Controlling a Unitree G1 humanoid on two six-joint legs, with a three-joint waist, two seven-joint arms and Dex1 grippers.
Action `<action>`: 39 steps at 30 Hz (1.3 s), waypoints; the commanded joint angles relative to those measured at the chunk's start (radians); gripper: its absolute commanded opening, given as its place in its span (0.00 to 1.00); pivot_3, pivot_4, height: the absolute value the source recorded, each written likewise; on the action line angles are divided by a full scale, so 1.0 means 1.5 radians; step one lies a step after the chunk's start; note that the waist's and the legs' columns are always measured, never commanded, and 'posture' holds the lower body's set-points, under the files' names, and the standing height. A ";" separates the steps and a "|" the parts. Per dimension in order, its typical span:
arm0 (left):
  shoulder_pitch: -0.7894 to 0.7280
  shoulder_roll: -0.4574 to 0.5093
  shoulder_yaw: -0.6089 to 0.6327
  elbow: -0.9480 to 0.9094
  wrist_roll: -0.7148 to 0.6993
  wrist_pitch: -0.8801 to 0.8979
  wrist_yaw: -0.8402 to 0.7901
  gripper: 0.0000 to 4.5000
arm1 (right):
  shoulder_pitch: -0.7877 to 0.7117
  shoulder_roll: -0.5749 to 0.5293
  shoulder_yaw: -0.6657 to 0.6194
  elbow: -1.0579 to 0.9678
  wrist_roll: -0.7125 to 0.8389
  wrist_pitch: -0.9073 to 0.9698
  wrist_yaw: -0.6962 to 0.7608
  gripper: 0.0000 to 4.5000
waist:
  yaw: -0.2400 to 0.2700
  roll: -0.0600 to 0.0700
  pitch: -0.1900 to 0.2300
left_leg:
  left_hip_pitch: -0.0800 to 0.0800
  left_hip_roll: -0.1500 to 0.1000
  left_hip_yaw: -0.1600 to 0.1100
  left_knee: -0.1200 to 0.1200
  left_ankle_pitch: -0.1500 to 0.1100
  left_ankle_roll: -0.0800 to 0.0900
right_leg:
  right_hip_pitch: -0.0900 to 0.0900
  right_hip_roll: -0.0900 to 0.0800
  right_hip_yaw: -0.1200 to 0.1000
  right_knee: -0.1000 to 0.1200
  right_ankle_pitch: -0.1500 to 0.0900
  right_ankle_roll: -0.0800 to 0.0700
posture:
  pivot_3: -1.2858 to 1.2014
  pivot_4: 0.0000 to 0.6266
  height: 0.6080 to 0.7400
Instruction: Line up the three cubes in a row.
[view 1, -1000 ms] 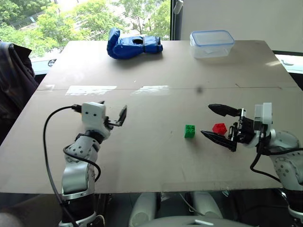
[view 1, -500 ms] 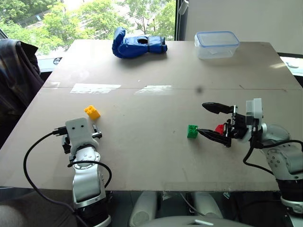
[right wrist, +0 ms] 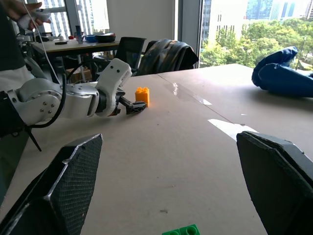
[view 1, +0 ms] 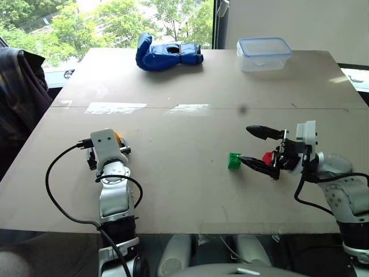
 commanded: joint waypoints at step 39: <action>0.001 0.128 -0.094 0.116 -0.199 -0.241 -0.385 0.43 | 0.021 -0.009 -0.031 -0.037 -0.001 -0.013 -0.015 1.00 | 0.003 0.000 0.000 | -0.001 -0.002 -0.001 0.000 0.000 -0.001 | 0.000 -0.001 -0.001 0.000 0.000 0.000 | 0.52 0.24 1.00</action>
